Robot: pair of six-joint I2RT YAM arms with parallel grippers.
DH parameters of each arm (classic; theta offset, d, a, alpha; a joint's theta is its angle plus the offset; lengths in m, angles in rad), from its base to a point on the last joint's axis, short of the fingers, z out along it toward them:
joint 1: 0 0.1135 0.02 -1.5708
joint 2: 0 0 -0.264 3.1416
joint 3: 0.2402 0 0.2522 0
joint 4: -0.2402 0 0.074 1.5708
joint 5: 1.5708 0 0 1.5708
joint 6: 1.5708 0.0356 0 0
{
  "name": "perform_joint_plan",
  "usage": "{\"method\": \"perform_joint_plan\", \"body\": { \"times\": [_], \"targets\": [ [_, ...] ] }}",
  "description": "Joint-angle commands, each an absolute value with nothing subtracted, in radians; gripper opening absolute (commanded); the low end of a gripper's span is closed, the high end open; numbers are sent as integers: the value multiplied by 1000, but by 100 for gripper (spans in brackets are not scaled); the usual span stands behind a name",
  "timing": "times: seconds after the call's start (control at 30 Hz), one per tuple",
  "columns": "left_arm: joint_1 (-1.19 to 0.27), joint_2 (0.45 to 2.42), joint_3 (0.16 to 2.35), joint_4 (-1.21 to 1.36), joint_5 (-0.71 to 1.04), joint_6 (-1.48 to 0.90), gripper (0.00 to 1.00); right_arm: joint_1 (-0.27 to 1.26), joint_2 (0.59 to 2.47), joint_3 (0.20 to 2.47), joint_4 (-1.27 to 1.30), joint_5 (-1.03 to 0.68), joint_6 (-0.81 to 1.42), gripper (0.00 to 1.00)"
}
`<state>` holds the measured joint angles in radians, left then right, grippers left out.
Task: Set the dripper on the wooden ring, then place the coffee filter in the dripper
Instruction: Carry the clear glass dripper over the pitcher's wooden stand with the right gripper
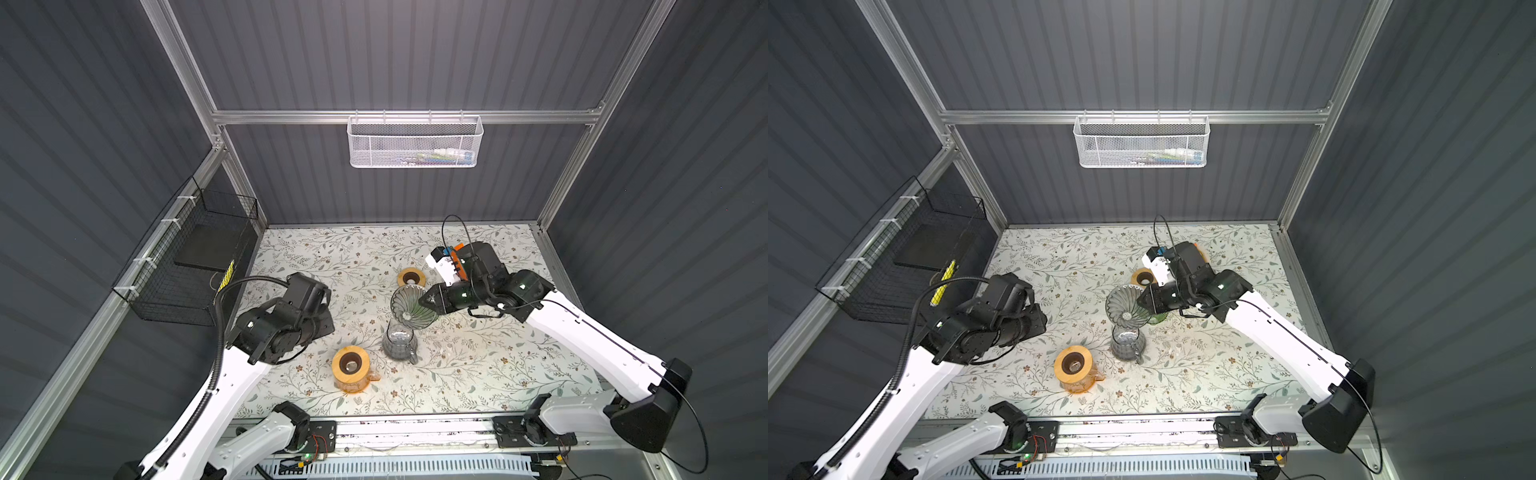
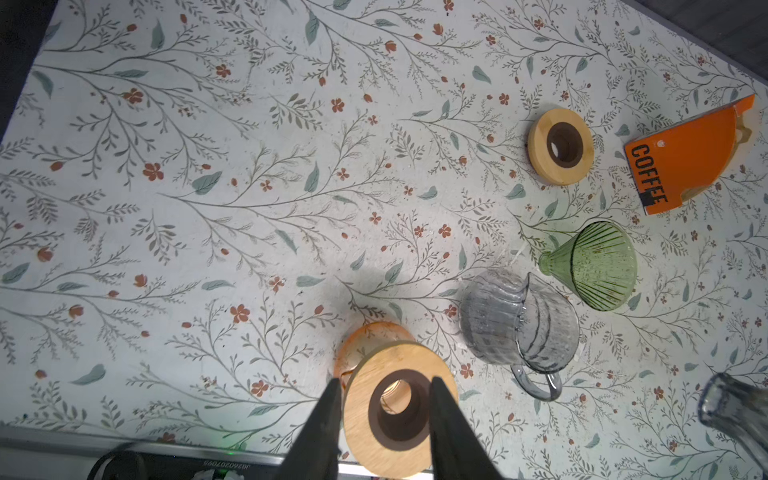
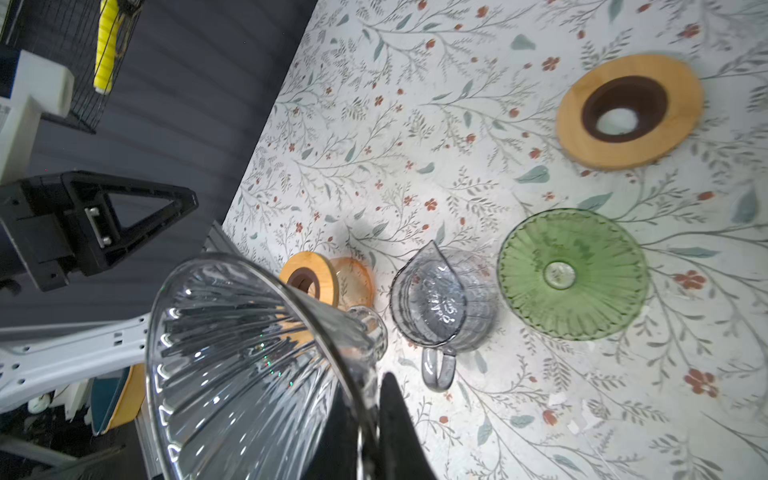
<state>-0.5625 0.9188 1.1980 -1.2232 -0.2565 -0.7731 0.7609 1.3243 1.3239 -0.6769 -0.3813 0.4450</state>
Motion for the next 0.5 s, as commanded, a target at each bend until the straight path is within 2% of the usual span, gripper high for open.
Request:
{"method": "perform_joint_plan", "body": {
  "times": [0.0,0.3,0.47],
  "targets": [
    [-566,878,1176,-1373,-289,-834,38,842,1346,1300,-616,-414,460,0],
    [-566,796,1211,-1449,-266,-804,40,1036,1535,1392,-544,-359,501,0],
    [-566,787,1216,-1464,-250,-780,40,1079,1656,1493,-558,-371,504,0]
  ]
}}
